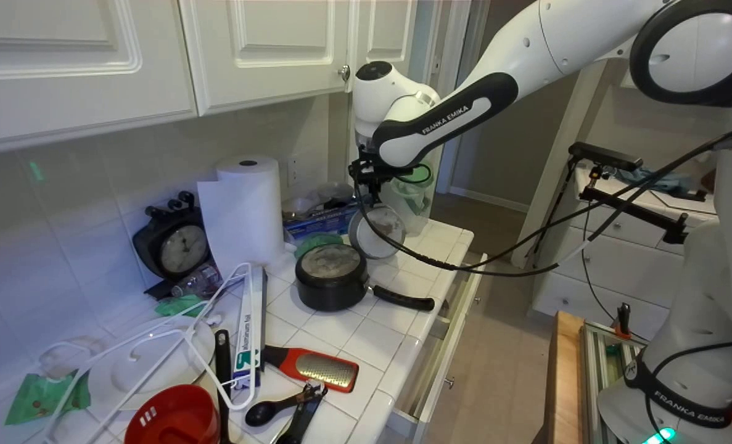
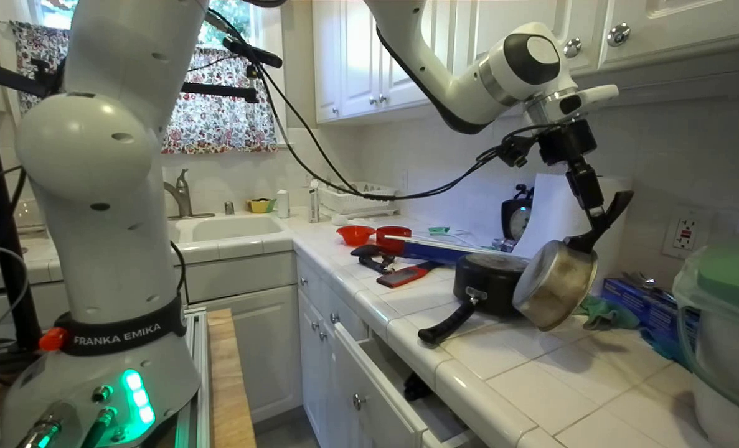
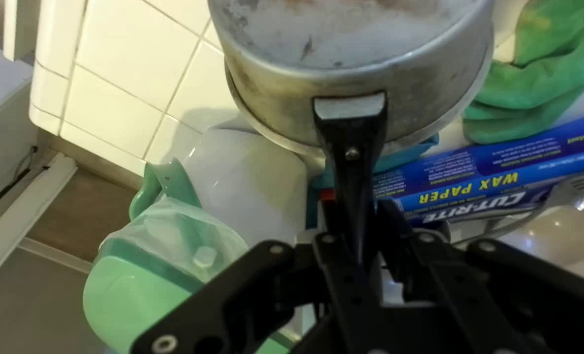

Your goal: Place the silver pot right side up on the black upside down pot

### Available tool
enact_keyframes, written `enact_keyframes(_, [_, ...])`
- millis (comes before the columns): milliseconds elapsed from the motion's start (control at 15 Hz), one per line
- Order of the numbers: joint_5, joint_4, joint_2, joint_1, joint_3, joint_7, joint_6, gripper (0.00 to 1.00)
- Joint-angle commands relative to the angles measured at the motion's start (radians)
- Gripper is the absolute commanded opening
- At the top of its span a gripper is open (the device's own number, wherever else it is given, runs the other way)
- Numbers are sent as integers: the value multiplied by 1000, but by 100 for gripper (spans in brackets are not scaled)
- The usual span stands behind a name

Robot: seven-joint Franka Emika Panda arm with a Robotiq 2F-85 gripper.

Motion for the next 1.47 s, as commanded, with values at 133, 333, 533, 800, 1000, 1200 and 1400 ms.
enact_keyframes(133, [-176,-76,-91,25,13,204,74,10])
enact_keyframes(333, [-253,-105,-115,20,35,282,78,10])
enact_keyframes(533, [-351,-136,-138,16,55,374,88,10])
enact_keyframes(800, [-545,-171,-163,15,95,522,94,10])
enact_keyframes(1000, [-675,-190,-174,9,140,616,83,10])
enact_keyframes(1200, [-779,-202,-175,4,183,693,74,10])
enact_keyframes(1400, [-869,-209,-172,2,218,759,64,10])
